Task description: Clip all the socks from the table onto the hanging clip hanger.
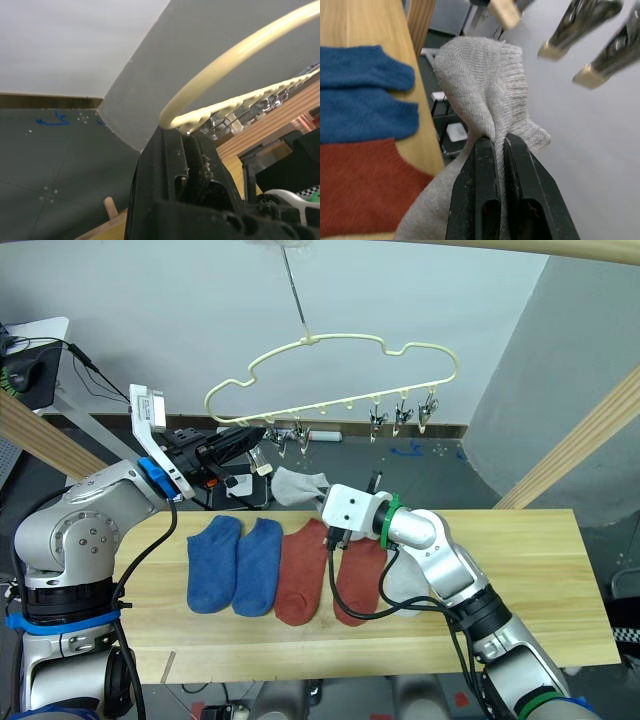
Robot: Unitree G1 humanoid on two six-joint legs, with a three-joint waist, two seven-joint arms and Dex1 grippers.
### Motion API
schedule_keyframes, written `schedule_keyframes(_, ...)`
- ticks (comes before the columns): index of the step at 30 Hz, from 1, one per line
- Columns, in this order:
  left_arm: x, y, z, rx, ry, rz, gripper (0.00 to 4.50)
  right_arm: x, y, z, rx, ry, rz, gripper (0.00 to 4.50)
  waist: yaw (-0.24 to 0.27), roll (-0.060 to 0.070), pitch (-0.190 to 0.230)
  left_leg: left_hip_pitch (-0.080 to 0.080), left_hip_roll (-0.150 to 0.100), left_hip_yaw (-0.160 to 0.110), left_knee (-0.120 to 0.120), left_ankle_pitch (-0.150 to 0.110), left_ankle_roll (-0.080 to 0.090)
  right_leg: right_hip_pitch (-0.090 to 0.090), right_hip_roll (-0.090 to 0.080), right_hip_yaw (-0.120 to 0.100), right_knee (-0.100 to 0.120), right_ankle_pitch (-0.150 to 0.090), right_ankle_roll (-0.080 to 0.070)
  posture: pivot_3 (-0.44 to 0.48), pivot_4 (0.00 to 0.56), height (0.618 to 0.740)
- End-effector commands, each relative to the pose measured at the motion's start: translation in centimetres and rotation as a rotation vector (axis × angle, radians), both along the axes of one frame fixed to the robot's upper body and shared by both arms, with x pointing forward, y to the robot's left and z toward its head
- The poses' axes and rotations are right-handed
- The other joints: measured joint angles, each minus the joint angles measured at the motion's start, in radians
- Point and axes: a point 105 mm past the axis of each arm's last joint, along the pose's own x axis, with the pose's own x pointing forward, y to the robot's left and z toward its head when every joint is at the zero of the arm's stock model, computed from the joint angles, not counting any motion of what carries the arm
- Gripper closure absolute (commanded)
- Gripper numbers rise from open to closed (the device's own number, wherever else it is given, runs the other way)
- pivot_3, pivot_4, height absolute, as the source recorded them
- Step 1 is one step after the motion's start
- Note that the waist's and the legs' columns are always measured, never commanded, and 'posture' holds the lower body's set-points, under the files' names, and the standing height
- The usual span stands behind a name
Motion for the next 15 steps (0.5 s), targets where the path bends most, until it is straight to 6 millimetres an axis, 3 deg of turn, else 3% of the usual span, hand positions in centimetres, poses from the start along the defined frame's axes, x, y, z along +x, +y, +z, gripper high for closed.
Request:
schedule_keyframes(1,-0.3,0.2,0.2,-0.005,-0.011,0.006,4.50,-0.4,1.1,0.8,0.032,-0.019,0.039,4.47,0.000,0.000,0.000,0.000,0.000,0.000,0.000,0.000,0.000,0.000,0.000,0.000,0.000,0.000,0.000,0.006,0.353,0.720)
schedule_keyframes(8,-0.4,0.1,0.0,-0.010,-0.007,0.007,4.50,-0.7,1.9,1.0,0.065,-0.001,0.068,4.47,0.000,0.000,0.000,0.000,0.000,0.000,0.000,0.000,0.000,0.000,0.000,0.000,0.000,0.000,0.000,0.008,0.356,0.720)
schedule_keyframes(15,-0.6,0.1,-0.5,-0.011,0.009,0.015,4.50,-0.8,2.4,2.7,0.138,-0.027,0.078,4.47,-0.002,0.000,0.000,0.000,0.000,0.000,0.000,0.000,0.000,0.000,0.000,0.000,0.000,0.000,0.000,0.013,0.359,0.720)
